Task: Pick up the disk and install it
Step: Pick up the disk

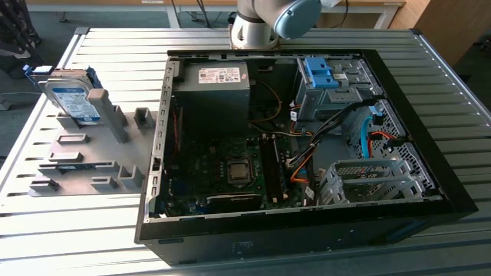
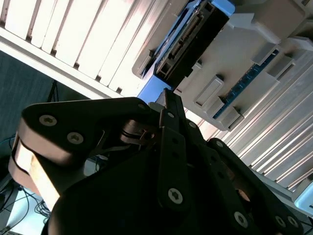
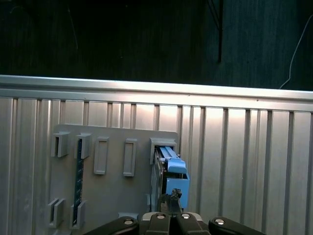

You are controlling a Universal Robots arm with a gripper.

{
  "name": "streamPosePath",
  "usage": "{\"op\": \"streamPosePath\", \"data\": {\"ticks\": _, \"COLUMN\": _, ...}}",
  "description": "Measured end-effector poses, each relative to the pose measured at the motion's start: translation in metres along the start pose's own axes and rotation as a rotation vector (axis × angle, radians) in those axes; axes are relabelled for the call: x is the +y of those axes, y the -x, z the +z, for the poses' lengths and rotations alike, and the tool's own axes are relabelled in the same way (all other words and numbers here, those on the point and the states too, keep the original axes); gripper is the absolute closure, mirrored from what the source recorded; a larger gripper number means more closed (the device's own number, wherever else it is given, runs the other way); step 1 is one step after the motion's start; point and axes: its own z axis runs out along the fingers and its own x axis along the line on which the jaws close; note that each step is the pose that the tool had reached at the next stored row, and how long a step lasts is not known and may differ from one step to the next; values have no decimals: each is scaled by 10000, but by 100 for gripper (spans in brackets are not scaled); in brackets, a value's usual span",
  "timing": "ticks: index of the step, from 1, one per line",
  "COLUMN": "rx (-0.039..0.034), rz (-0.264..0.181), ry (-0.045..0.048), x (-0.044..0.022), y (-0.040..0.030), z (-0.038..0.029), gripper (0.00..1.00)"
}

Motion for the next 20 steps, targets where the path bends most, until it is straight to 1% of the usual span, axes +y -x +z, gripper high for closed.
{"op": "streamPosePath", "data": {"ticks": 3, "rx": -7, "rz": 38, "ry": -2, "x": 0, "y": 0, "z": 0, "gripper": 89}}
{"op": "streamPosePath", "data": {"ticks": 9, "rx": -23, "rz": 773, "ry": -36, "x": 0, "y": 0, "z": 0, "gripper": 89}}
{"op": "streamPosePath", "data": {"ticks": 12, "rx": -36, "rz": 972, "ry": -39, "x": 0, "y": 0, "z": 2, "gripper": 89}}
{"op": "streamPosePath", "data": {"ticks": 14, "rx": -59, "rz": 1032, "ry": -35, "x": 0, "y": -1, "z": 1, "gripper": 89}}
{"op": "streamPosePath", "data": {"ticks": 20, "rx": -74, "rz": 1059, "ry": -38, "x": 0, "y": -1, "z": 2, "gripper": 89}}
